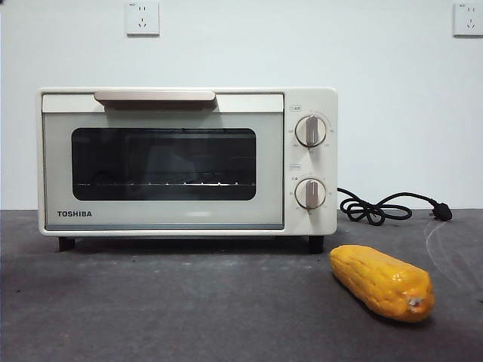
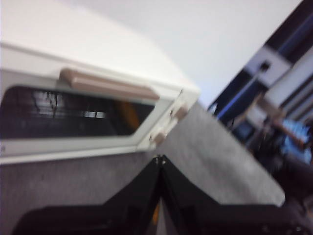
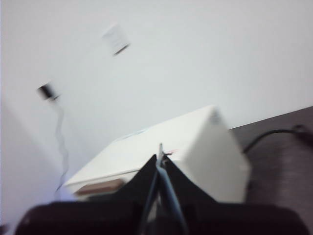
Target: Take the corn from the table,put the corn in the oven
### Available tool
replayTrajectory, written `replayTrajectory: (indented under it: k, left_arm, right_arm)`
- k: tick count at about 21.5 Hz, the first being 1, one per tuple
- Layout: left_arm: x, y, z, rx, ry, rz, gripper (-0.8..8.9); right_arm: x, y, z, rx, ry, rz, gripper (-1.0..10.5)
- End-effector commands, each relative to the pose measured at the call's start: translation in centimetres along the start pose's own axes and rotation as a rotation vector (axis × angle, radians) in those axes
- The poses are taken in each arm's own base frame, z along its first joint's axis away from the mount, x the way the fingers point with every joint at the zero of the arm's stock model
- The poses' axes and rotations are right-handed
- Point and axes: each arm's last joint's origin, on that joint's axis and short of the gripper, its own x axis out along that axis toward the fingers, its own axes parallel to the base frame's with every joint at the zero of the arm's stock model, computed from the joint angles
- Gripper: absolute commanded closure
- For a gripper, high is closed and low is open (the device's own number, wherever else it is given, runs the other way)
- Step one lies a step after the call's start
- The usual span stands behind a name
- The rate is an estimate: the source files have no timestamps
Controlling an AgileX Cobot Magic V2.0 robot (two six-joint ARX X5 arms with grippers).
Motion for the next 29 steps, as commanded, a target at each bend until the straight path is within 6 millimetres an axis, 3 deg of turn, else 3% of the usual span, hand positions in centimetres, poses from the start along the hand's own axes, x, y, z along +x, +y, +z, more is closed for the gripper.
replayTrajectory:
  k: [1,8,15,20,23,26,29]
  left_arm:
    - [1.1,0.0,1.4,0.074,0.118,0.017,8.19]
    - [3.6,-1.0,4.2,0.082,0.34,0.004,8.19]
    - [5.5,-2.5,5.4,0.124,0.5,0.041,8.19]
    - [6.5,-3.0,4.5,0.212,0.583,0.234,8.19]
    - [6.9,-3.3,4.1,0.229,0.609,0.225,8.19]
    - [6.9,-3.5,3.9,0.234,0.62,0.213,8.19]
    - [6.9,-3.6,3.7,0.234,0.641,0.213,8.19]
  right_arm:
    - [0.6,1.0,1.9,-0.022,0.057,0.062,9.5]
    - [2.2,1.8,4.7,-0.008,0.27,0.076,9.5]
    - [3.9,1.0,4.2,0.06,0.571,0.035,9.4]
    - [6.5,0.1,0.9,0.081,0.869,-0.04,7.5]
    - [8.3,0.3,-1.2,0.003,1.002,-0.121,6.5]
    - [10.3,0.9,-3.7,-0.062,1.102,-0.201,4.6]
    - [12.2,1.5,-6.0,-0.107,1.149,-0.215,4.3]
